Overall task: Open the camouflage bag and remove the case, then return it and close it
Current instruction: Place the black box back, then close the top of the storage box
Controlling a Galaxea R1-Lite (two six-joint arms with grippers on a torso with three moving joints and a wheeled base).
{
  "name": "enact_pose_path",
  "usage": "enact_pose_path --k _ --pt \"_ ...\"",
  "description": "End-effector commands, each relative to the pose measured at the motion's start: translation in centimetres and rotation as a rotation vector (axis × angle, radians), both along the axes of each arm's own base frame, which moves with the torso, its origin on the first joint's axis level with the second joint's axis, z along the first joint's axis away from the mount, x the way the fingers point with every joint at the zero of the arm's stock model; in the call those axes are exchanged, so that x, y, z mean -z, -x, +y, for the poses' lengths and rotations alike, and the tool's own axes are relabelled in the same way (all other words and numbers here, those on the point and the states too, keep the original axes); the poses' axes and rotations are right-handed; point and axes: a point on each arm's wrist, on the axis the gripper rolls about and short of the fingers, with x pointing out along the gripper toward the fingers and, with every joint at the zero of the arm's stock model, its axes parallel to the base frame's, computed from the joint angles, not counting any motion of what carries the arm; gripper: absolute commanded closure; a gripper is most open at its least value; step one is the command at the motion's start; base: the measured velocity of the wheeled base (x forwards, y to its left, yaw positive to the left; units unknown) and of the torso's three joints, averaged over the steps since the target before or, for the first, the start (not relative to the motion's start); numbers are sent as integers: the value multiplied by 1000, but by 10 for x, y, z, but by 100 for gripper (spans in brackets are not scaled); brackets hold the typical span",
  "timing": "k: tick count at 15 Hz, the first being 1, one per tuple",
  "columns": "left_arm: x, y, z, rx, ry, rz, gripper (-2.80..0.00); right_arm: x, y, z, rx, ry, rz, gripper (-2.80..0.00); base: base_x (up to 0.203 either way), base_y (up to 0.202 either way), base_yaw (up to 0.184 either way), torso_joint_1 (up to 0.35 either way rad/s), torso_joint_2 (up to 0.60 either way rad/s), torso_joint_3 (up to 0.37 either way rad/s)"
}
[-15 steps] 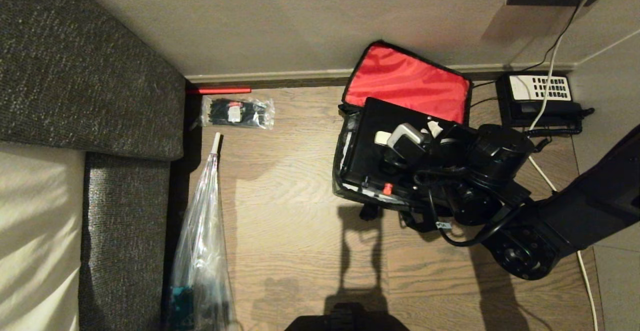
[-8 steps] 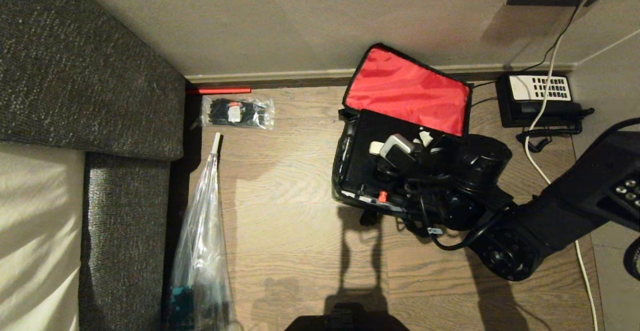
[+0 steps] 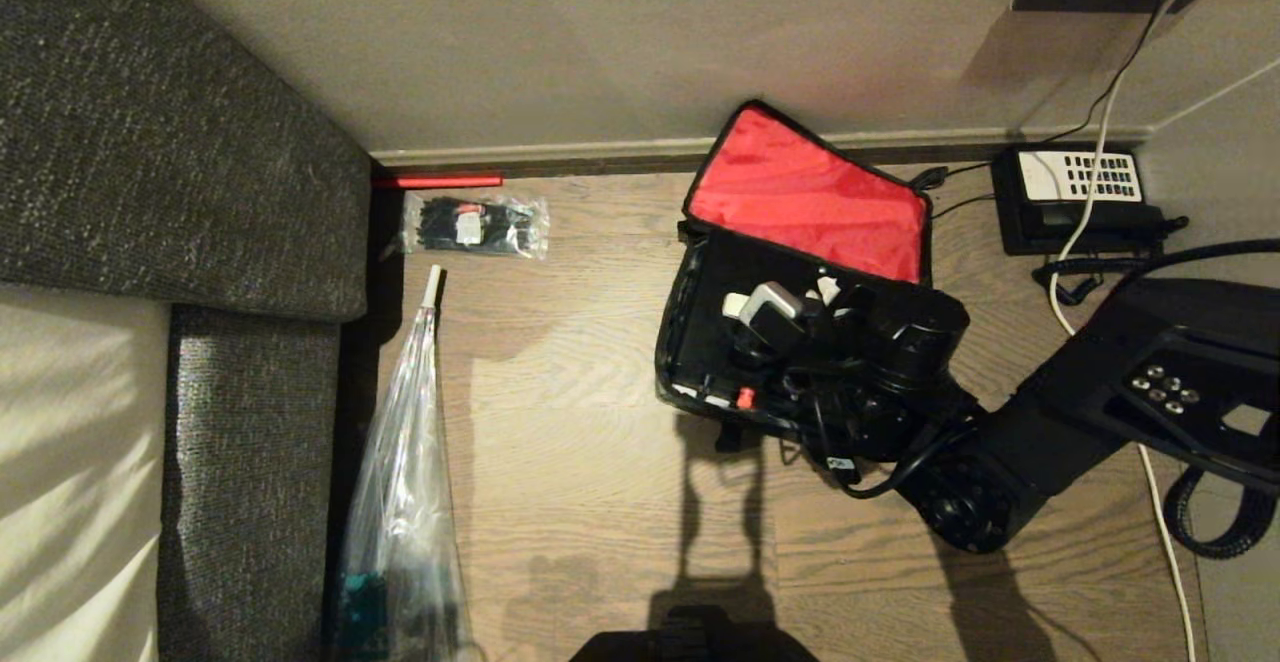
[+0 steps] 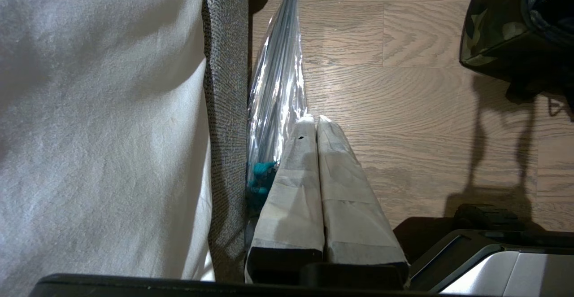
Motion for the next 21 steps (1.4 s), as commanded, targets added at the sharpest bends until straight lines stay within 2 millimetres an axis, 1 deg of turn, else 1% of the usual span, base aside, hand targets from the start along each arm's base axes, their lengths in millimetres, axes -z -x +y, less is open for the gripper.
enact_pose_path --k 1,6,7,10,12,15,16,17,20,21 --pt "0 0 0 -1 0 0 0 11 -3 3 3 17 19 0 0 0 0 0 0 0" --pt "0 0 0 -1 0 0 0 18 -9 6 3 20 25 0 0 0 0 0 0 0" --pt "0 0 0 -1 0 -1 0 19 -9 5 8 22 28 -280 0 0 0 0 0 0" --pt "0 0 0 -1 0 -1 0 25 -10 3 14 36 48 -280 0 0 0 0 0 0" --pt "0 0 0 -1 0 -1 0 27 -5 0 12 42 62 -280 0 0 0 0 0 0" --pt "0 0 0 -1 0 -1 0 11 11 -9 9 39 55 -280 0 0 0 0 0 0" --pt "0 0 0 -1 0 0 0 4 19 -13 6 35 48 -280 0 0 0 0 0 0" --pt "0 0 0 -1 0 0 0 -5 31 -19 -1 33 41 -280 0 0 0 0 0 0" --pt "0 0 0 -1 0 -1 0 -16 70 -36 -27 49 65 -280 0 0 0 0 0 0" --pt "0 0 0 -1 0 -1 0 -24 83 -42 -30 44 57 -280 0 0 0 0 0 0"
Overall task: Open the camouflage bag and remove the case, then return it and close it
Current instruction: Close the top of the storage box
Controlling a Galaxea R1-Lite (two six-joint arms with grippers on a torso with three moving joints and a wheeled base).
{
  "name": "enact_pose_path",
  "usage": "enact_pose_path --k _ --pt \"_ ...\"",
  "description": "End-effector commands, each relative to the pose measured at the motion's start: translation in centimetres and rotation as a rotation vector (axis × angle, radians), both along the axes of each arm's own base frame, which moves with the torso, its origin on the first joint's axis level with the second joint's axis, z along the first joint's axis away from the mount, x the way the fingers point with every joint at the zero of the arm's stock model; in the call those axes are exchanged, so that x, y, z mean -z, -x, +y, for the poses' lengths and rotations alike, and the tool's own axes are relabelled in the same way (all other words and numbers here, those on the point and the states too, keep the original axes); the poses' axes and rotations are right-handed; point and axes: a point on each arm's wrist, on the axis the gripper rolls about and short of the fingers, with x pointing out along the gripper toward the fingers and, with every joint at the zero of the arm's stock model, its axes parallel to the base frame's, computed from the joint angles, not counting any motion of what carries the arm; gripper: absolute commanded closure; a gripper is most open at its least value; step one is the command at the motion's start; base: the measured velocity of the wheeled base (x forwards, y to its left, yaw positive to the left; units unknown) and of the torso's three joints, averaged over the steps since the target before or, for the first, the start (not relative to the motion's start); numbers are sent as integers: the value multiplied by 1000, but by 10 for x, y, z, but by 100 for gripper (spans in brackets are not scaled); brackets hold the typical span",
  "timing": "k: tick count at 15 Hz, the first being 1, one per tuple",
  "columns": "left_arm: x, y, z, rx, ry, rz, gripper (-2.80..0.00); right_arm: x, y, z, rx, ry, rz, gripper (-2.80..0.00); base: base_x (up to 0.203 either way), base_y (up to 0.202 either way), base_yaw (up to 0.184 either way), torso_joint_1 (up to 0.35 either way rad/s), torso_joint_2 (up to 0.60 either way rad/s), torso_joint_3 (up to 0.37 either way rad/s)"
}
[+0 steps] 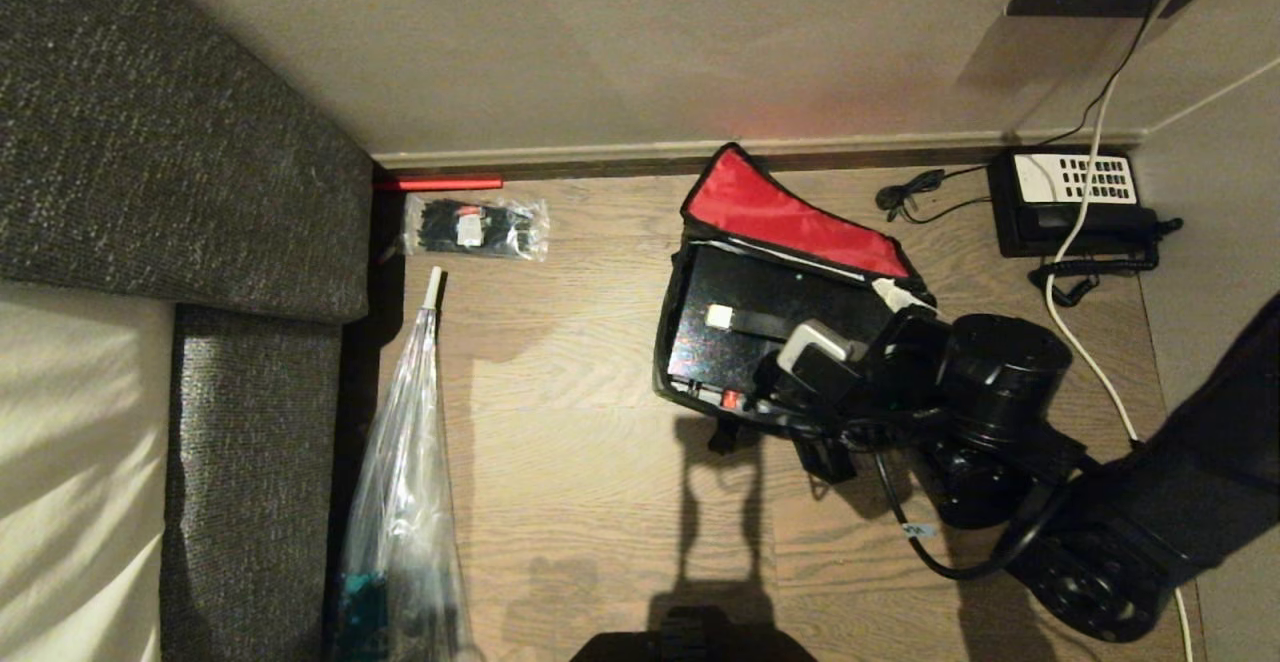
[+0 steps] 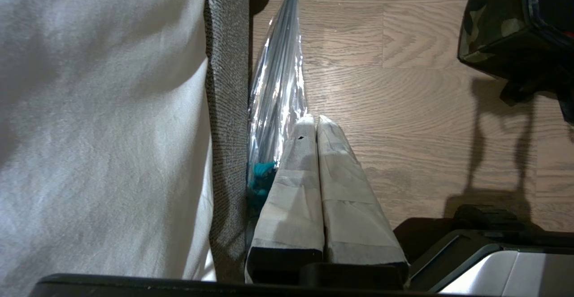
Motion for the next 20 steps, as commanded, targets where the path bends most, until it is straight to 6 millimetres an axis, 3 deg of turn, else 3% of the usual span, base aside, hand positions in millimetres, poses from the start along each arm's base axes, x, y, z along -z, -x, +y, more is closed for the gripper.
enact_pose_path --k 1,4,5,6,9,12,16,20 --pt "0 0 0 -1 0 -1 0 -32 35 -19 -3 -31 -58 -280 0 0 0 0 0 0" --pt "0 0 0 -1 0 0 0 -56 73 -45 20 -40 -68 -280 0 0 0 0 0 0" --pt "0 0 0 -1 0 -1 0 -61 86 -55 36 -38 -64 -115 0 0 0 0 0 0" --pt "0 0 0 -1 0 0 0 -67 100 -65 58 -40 -63 0 0 0 0 0 0 0" --pt "0 0 0 -1 0 0 0 -71 135 -96 201 -53 10 0 0 0 0 0 0 0" --pt "0 0 0 -1 0 0 0 -55 144 -110 436 -210 81 0 0 0 0 0 0 0" --pt "0 0 0 -1 0 0 0 -44 163 -120 450 -274 209 0 0 0 0 0 0 0" --pt "0 0 0 -1 0 -1 0 -40 209 -147 470 -271 309 0 0 0 0 0 0 0"
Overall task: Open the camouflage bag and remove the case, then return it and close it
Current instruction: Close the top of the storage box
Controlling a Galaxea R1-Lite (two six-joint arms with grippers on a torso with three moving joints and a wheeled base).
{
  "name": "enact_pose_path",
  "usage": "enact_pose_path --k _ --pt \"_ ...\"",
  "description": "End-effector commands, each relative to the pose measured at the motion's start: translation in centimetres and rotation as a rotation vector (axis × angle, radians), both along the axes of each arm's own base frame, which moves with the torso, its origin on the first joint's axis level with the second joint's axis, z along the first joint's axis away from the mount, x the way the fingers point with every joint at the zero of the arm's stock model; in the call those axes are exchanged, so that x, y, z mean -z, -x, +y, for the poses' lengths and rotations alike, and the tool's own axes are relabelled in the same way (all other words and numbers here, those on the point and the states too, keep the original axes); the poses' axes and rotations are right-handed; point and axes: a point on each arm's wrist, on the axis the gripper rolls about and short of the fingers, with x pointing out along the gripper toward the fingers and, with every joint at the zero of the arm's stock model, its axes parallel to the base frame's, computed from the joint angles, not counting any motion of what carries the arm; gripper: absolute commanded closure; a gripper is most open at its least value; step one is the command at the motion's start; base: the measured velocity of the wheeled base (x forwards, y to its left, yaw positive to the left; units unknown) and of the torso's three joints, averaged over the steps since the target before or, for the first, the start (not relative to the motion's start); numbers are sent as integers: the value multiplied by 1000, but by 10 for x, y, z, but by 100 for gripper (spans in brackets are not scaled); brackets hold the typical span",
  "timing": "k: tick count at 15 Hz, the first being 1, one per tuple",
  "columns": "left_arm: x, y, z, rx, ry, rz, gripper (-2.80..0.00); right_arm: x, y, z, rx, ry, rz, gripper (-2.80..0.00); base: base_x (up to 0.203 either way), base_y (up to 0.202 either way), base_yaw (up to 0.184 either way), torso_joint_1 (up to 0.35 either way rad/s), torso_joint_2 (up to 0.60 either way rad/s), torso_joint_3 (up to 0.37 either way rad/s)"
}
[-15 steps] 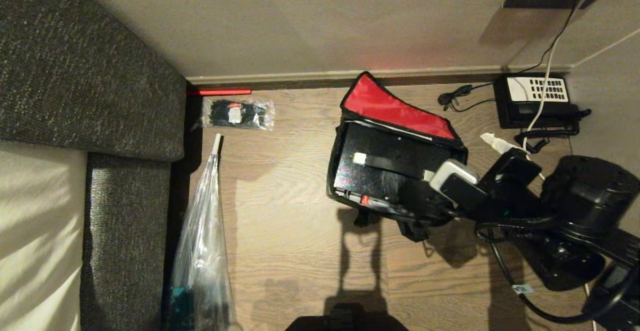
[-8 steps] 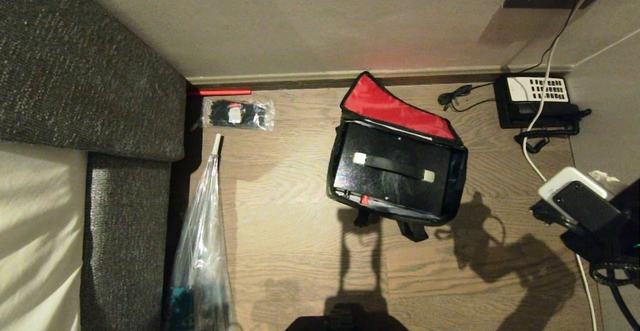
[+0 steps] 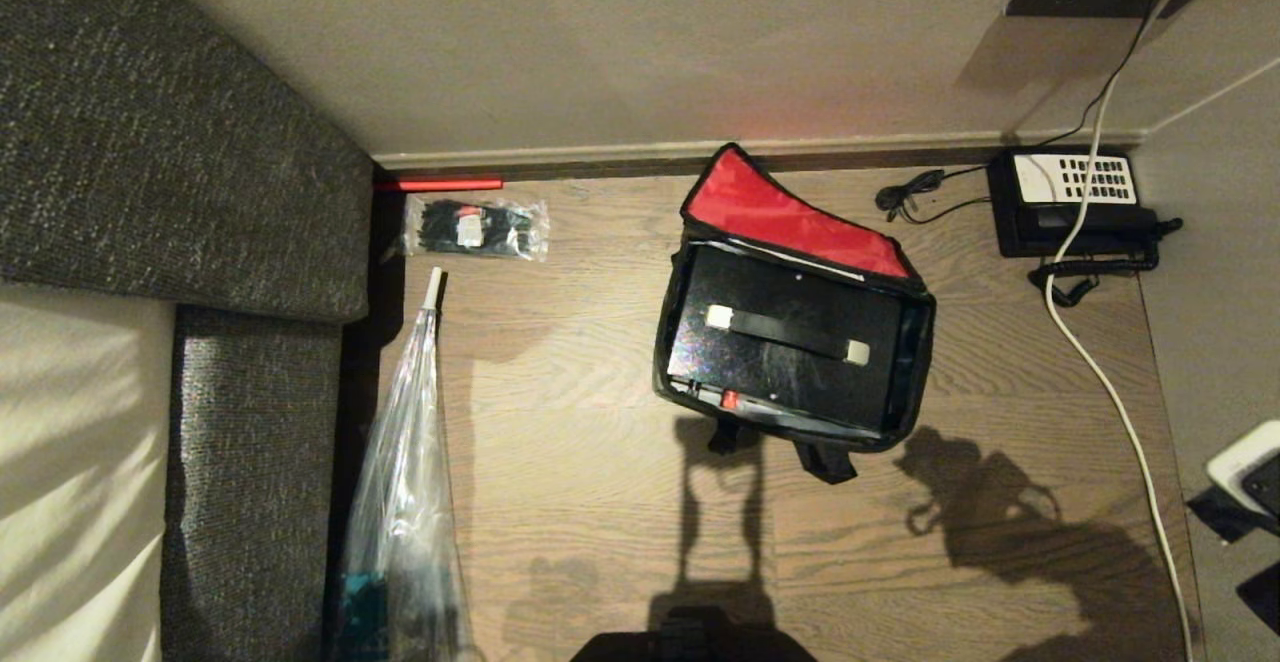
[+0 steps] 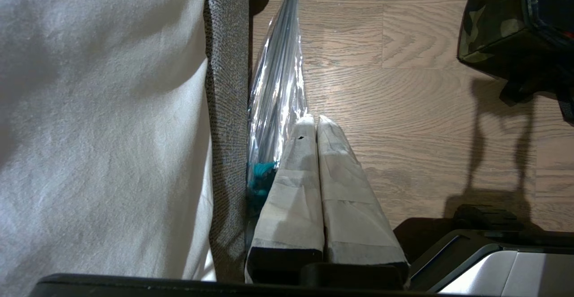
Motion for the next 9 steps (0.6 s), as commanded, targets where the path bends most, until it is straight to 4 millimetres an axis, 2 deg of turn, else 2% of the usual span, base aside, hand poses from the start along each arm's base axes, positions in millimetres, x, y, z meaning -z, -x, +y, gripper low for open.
enact_pose_path --k 1,3,5,9 --pt "0 0 0 -1 0 0 0 1 33 -19 17 -131 1 0 0 0 0 0 0 0" --pt "0 0 0 -1 0 -1 0 6 49 -27 -19 -180 74 0 0 0 0 0 0 0" --pt "0 0 0 -1 0 -1 0 4 52 -29 -6 -194 70 0 0 0 0 0 0 0" --pt "0 0 0 -1 0 -1 0 -40 37 -19 -51 -374 -7 0 0 0 0 0 0 0"
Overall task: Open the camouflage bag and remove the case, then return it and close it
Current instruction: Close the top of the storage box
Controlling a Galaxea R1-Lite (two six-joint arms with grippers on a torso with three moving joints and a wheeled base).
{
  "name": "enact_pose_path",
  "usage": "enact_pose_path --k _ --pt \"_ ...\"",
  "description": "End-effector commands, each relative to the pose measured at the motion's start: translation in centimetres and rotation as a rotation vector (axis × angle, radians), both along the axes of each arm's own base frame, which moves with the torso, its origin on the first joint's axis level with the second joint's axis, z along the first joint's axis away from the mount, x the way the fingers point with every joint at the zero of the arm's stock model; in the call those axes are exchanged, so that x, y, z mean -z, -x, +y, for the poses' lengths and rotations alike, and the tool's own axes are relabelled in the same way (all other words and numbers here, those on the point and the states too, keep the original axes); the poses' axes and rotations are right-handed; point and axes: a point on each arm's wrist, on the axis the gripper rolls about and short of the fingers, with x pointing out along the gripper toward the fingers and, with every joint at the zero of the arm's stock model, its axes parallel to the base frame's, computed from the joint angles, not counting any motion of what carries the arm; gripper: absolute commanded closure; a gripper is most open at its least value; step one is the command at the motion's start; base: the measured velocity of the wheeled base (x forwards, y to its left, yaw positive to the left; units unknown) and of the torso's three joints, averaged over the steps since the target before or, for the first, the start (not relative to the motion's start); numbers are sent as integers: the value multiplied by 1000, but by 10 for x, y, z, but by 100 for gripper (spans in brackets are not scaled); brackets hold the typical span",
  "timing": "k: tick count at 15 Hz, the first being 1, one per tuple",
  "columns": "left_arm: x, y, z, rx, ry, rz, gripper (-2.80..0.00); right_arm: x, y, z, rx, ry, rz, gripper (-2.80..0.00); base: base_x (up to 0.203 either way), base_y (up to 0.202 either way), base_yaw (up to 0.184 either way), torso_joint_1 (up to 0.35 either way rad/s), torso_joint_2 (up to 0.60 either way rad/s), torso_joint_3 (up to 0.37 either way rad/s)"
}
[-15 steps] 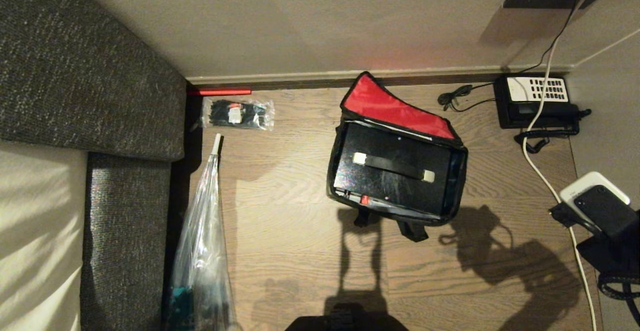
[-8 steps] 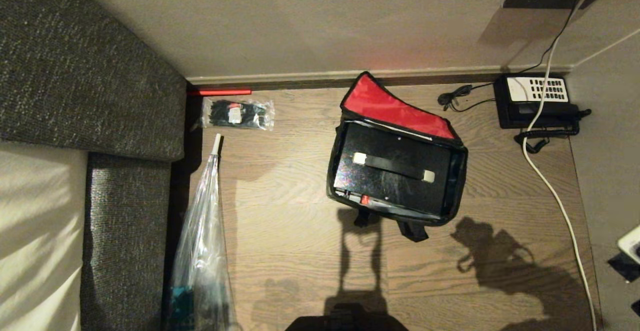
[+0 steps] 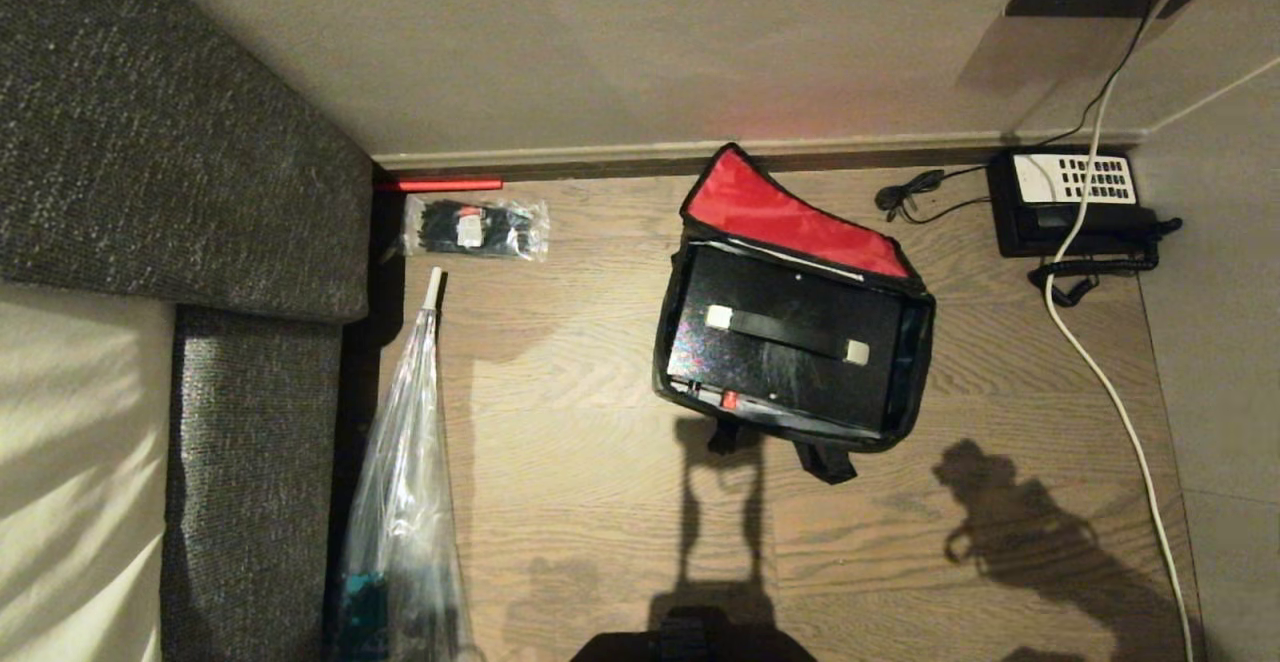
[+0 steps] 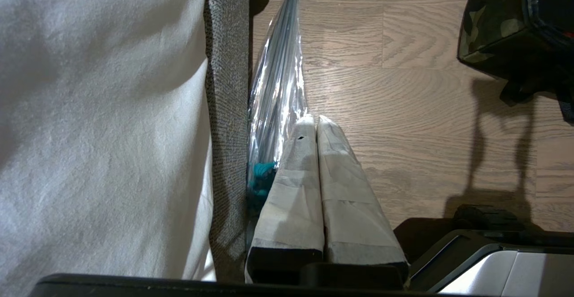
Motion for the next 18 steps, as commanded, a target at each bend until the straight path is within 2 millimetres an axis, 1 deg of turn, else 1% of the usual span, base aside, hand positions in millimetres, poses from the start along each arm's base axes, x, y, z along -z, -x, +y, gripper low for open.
enact_pose_path --k 1,3,6,7,8,9,11,13,15,17,18 --pt "0 0 0 -1 0 0 0 -27 -16 10 -22 -137 -24 0 0 0 0 0 0 0" --pt "0 0 0 -1 0 0 0 -46 -36 20 42 -367 -45 0 0 0 0 0 0 0" --pt "0 0 0 -1 0 -1 0 -75 -74 33 154 -707 -39 0 0 0 0 0 0 0" --pt "0 0 0 -1 0 -1 0 -79 -89 36 197 -803 -11 0 0 0 0 0 0 0" --pt "0 0 0 -1 0 0 0 -76 -104 37 242 -837 20 0 0 0 0 0 0 0" --pt "0 0 0 -1 0 -1 0 -73 -119 34 300 -861 29 0 0 0 0 0 0 0" --pt "0 0 0 -1 0 -1 0 -72 -152 25 339 -944 17 0 0 0 0 0 0 0" --pt "0 0 0 -1 0 0 0 -73 -187 8 309 -1057 -13 0 0 0 0 0 0 0" --pt "0 0 0 -1 0 0 0 -67 -216 -2 254 -1103 13 0 0 0 0 0 0 0" --pt "0 0 0 -1 0 0 0 -56 -224 -12 264 -1092 69 0 0 0 0 0 0 0" --pt "0 0 0 -1 0 -1 0 -52 -229 -12 236 -1043 92 0 0 0 0 0 0 0"
